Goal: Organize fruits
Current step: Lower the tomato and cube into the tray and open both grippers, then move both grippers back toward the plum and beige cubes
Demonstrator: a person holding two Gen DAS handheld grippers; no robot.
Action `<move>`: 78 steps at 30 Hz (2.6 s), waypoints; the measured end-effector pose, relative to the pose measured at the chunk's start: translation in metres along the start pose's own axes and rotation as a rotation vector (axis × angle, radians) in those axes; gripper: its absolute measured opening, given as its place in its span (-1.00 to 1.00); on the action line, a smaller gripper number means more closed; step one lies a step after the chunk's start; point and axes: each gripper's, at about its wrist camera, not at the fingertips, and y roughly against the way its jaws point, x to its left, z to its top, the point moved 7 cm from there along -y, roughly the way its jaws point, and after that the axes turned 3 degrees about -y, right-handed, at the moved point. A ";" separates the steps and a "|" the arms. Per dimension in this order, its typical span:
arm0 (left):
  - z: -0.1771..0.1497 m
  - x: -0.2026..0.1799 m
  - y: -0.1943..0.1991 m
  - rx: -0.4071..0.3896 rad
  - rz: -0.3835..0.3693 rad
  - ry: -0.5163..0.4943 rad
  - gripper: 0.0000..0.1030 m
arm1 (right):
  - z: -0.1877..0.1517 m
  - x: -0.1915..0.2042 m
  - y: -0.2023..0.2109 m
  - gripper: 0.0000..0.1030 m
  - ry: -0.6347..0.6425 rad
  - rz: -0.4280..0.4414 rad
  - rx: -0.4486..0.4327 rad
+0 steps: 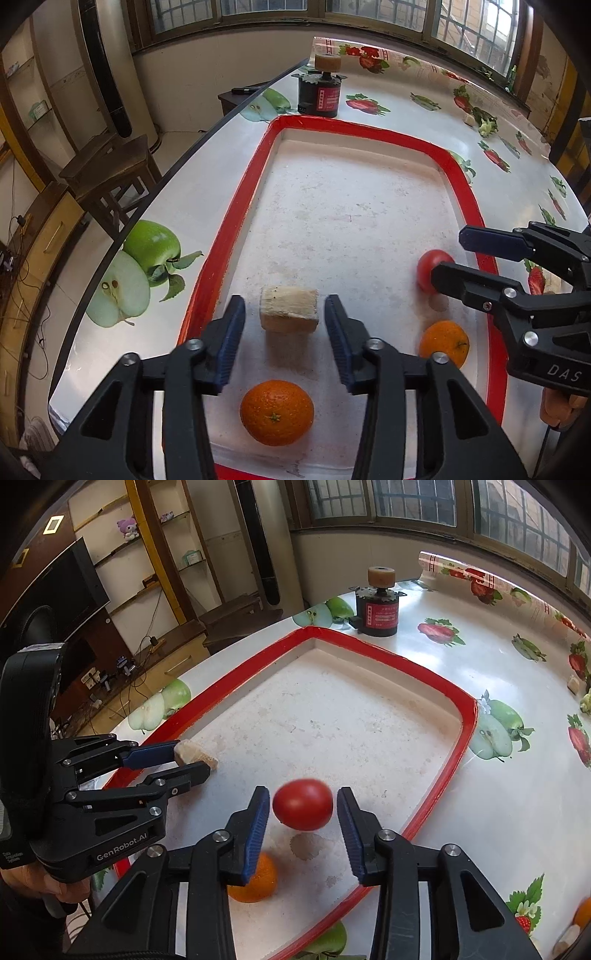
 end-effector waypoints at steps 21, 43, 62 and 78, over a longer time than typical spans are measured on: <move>-0.003 -0.035 0.037 -0.066 -0.039 -0.045 0.29 | -0.031 -0.039 0.108 0.23 -0.112 -0.041 -0.166; -0.010 -0.161 0.064 -0.091 -0.207 -0.195 0.29 | -0.128 -0.126 0.201 0.47 -0.330 -0.205 -0.245; -0.034 -0.230 0.066 -0.049 -0.316 -0.312 0.29 | -0.200 -0.185 0.231 0.47 -0.484 -0.323 -0.235; -0.047 -0.282 0.046 0.021 -0.404 -0.434 0.29 | -0.199 -0.225 0.218 0.16 -0.536 -0.331 -0.194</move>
